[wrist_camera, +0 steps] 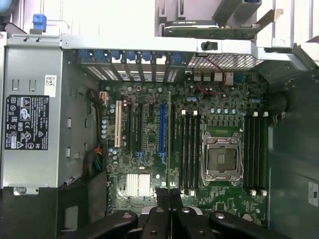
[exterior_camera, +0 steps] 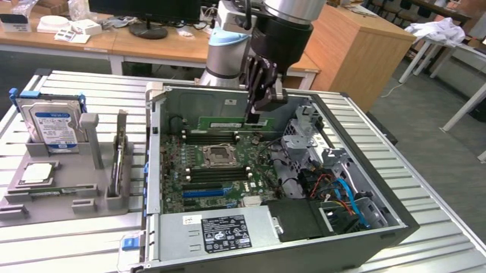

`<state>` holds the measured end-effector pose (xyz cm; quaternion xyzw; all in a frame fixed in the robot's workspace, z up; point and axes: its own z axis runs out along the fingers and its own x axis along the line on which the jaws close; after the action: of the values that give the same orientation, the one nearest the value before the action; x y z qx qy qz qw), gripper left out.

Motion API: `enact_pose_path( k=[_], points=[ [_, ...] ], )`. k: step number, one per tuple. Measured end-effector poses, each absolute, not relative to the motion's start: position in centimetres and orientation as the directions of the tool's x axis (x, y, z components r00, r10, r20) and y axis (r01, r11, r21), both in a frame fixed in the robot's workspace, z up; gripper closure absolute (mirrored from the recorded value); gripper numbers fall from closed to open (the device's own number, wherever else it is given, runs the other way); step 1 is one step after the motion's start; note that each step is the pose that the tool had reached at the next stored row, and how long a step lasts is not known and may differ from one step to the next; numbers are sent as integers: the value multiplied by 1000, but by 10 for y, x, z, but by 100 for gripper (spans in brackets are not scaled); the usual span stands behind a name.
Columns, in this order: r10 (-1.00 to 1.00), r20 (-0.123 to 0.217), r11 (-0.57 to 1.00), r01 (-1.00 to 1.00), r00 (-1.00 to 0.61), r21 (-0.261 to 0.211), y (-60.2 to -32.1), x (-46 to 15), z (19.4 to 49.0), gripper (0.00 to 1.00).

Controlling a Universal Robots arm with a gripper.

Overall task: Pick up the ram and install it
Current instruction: 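Pick up the ram and move it above insertion slot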

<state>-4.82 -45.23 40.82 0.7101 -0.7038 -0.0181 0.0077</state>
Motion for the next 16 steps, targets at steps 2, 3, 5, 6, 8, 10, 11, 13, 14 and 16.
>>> enact_pose_path(
  k=[2, 3, 5, 6, 8, 10, 11, 13, 14, 16],
  points=[
    [-1000, -15, -9, -999, 9, 36, -449, -48, 408, 88],
    [-1000, -15, -9, -999, 9, 36, -447, -48, 408, 88],
    [-1000, -15, -9, -999, 9, 36, -444, -48, 407, 88],
    [-1000, -15, -9, -999, 9, 36, -442, -48, 407, 88],
    [-1000, -15, -9, -999, 9, 36, -438, -48, 407, 88],
    [-1000, -15, -9, -999, 9, 36, -434, -48, 406, 88],
    [-1000, -15, -9, -999, 9, 36, -433, -48, 406, 88],
    [-1000, -15, -9, -999, 9, 36, -430, -48, 406, 88],
    [-1000, -15, -9, -999, 9, 36, -428, -48, 406, 88],
    [-1000, -15, -9, -999, 9, 36, -426, -48, 406, 88]
  ],
)
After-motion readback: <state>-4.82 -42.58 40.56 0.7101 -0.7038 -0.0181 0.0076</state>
